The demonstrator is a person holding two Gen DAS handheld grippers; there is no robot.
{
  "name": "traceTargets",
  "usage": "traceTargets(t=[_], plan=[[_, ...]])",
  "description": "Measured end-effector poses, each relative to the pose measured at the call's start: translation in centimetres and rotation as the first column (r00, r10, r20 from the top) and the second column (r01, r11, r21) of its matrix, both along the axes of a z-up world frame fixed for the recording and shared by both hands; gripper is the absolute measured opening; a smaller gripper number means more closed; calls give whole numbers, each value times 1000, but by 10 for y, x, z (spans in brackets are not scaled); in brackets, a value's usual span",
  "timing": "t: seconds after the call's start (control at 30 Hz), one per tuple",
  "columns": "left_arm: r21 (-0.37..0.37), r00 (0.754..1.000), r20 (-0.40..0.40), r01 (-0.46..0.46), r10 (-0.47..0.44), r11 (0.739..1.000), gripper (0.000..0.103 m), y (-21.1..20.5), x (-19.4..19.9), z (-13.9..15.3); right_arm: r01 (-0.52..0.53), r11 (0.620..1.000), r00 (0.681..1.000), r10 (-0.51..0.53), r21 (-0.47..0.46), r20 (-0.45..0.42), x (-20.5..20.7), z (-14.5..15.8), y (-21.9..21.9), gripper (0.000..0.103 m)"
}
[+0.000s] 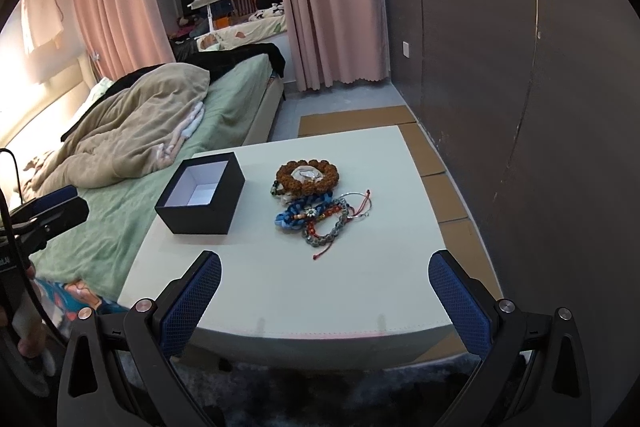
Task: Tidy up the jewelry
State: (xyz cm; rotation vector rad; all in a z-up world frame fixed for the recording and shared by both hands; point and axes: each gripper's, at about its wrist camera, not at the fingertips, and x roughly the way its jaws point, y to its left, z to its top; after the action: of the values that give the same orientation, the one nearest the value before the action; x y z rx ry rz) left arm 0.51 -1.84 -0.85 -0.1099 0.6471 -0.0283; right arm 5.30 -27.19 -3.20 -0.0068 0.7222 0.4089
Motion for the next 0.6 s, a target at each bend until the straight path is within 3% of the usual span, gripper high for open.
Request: traceTargets(t=[0.6], plan=[[-14,1000,-2,13,-13,1000,96,-2,3,-2,-5,1000,1000,5,0,11,-3,2,-4,103]])
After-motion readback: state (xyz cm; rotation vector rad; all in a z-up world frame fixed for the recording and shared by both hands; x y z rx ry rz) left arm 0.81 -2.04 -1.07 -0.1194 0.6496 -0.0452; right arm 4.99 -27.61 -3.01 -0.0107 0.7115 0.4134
